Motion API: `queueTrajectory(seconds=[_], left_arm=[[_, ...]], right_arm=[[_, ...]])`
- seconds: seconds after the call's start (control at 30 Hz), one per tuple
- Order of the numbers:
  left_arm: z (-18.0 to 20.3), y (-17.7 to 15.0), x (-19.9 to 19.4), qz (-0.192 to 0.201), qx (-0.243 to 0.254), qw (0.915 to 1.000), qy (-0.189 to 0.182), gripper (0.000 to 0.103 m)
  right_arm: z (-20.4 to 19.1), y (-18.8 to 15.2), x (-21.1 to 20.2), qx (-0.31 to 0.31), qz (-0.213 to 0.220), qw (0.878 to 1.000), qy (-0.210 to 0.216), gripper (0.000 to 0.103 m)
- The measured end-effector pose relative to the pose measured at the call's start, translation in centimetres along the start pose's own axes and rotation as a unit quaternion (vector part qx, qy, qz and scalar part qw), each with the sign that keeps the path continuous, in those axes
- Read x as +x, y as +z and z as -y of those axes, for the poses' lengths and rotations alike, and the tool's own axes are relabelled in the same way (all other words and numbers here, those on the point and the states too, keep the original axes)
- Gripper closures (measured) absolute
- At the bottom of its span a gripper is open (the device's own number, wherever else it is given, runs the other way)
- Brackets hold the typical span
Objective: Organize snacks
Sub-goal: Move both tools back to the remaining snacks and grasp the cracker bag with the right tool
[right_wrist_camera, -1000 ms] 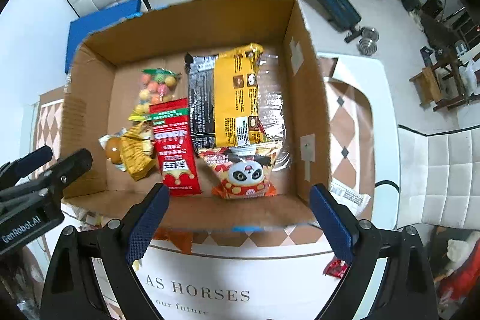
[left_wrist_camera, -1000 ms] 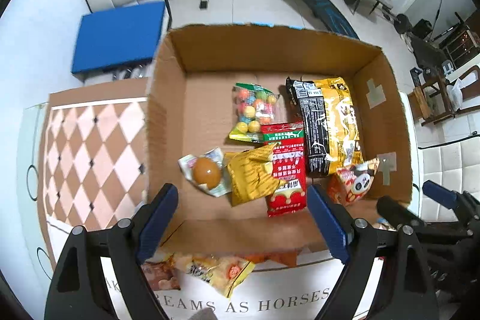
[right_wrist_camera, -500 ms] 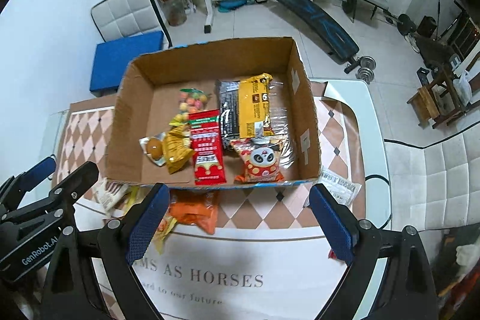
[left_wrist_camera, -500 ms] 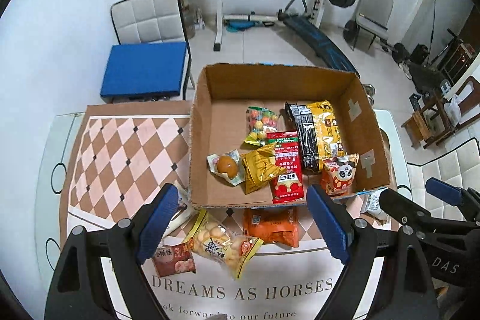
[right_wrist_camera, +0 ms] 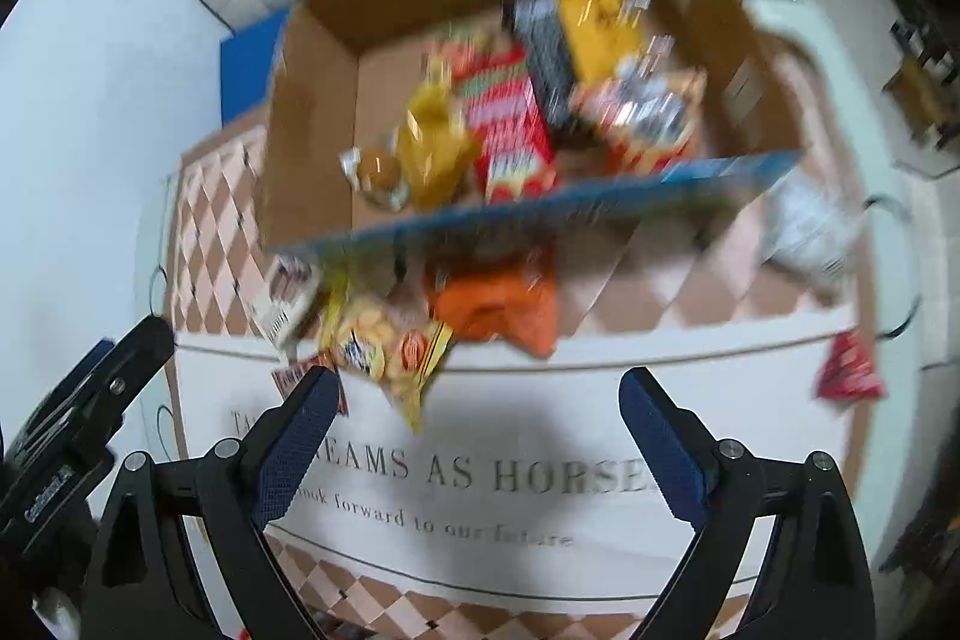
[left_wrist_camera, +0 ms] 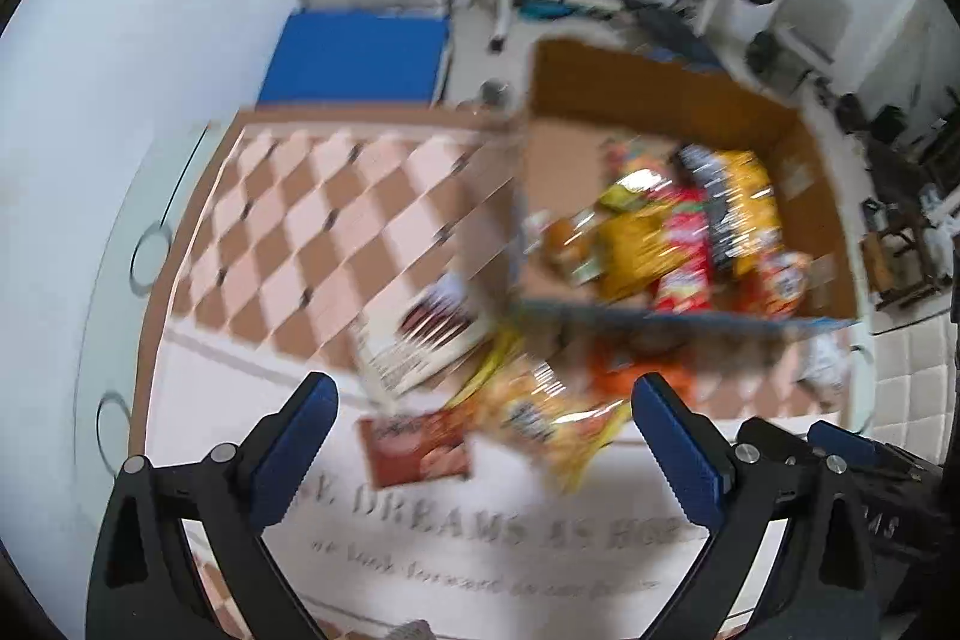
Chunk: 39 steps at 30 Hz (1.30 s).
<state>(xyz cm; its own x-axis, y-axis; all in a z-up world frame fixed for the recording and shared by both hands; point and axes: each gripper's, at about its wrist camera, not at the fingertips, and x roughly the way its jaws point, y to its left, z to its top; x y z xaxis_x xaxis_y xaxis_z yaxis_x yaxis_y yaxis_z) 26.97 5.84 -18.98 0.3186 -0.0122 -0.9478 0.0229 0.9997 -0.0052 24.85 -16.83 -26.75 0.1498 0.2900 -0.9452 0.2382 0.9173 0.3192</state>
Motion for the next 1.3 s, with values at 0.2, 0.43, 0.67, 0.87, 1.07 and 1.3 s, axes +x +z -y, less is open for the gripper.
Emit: queueTrajectory(seconds=[0.2,0.43,0.67,0.87,1.07,1.3], left_arm=[[-5.1,-3.6,5.1,-0.059,-0.039,0.9964,0.046,0.002],[-8.4,-6.6,8.7,-0.092,-0.024,0.9916,0.087,0.002],[-8.4,-7.3,10.9,-0.107,0.069,0.9891,0.075,0.002],[-5.5,-7.5,12.3,-0.098,0.205,0.9707,0.078,0.002],[-2.8,-7.8,13.9,-0.113,0.289,0.9482,0.066,0.002],[0.8,-8.5,15.0,-0.117,0.378,0.9176,0.033,0.002]], right_arm=[[-2.1,-0.3,6.4,-0.004,-0.035,0.999,-0.002,0.006],[-10.3,-0.8,12.8,-0.206,-0.076,0.971,-0.096,0.006],[-13.4,-1.4,18.4,-0.303,-0.116,0.929,-0.175,0.006],[-13.0,-2.4,17.8,-0.302,-0.124,0.929,-0.175,0.026],[-8.4,-3.5,16.8,-0.219,-0.175,0.949,-0.146,0.032],[-3.1,-4.1,15.0,-0.135,-0.209,0.962,-0.112,0.030]])
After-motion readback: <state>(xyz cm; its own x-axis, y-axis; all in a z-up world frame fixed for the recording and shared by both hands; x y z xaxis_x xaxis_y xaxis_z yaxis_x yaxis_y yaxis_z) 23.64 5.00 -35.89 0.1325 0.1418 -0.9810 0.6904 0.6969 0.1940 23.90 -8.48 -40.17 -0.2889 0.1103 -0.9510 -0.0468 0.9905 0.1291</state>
